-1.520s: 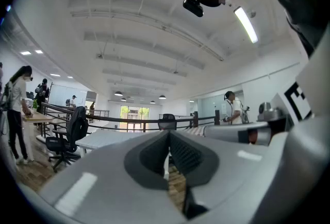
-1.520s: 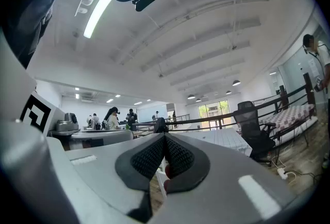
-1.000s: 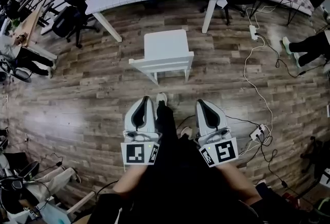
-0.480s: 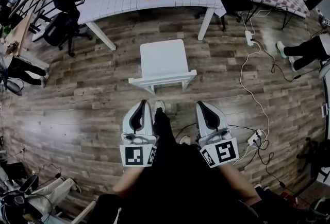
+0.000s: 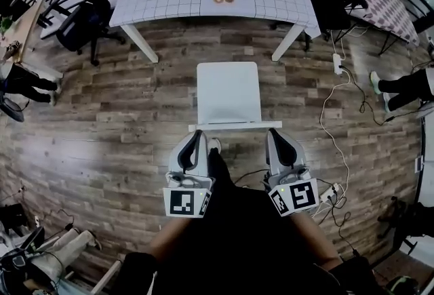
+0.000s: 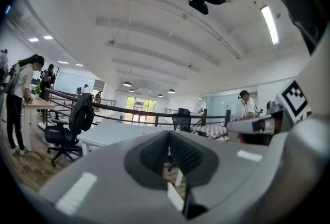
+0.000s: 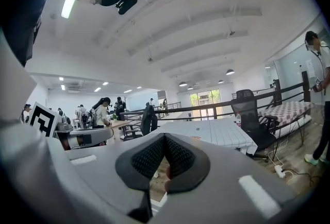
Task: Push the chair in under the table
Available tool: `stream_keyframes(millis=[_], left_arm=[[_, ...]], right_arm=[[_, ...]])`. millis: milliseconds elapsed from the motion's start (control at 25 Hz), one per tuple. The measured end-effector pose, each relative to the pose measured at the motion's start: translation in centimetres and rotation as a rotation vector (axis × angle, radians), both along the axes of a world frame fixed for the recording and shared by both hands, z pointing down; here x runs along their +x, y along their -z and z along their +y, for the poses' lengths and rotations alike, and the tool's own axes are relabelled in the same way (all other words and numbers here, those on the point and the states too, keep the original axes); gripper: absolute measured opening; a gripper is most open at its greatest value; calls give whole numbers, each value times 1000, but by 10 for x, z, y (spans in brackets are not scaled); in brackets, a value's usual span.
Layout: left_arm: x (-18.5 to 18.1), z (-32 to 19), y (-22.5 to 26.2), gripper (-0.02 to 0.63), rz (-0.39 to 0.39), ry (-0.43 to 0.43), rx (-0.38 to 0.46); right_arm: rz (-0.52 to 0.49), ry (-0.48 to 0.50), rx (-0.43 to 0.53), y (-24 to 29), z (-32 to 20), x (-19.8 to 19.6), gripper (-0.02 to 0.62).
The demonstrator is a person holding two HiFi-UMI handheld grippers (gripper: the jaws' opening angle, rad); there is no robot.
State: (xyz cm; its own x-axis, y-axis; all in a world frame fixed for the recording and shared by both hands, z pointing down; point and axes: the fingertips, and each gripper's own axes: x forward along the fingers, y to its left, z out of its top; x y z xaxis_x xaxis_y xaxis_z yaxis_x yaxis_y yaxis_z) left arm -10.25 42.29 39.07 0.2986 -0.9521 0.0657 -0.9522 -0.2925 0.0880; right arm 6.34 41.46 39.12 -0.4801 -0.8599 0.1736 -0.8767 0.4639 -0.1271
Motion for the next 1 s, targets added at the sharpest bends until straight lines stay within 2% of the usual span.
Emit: stream_keyframes(millis=[280, 440, 600, 800, 1000], left_arm=[[-23, -59, -12, 9, 5, -37, -13], [-28, -75, -23, 9, 25, -81, -72], [-31, -91, -30, 9, 13, -120, -88], [-38, -96, -33, 9, 27, -100, -102], [-38, -101, -42, 9, 18, -91, -129]], right_arm=[[23, -11, -27, -10, -66, -31, -3], [32, -37, -63, -19, -88, -43, -3], [32, -64, -80, -26, -103, -50, -3], [26, -36, -93, -32, -102, -48, -3], [52, -53, -121, -43, -106, -37, -3]])
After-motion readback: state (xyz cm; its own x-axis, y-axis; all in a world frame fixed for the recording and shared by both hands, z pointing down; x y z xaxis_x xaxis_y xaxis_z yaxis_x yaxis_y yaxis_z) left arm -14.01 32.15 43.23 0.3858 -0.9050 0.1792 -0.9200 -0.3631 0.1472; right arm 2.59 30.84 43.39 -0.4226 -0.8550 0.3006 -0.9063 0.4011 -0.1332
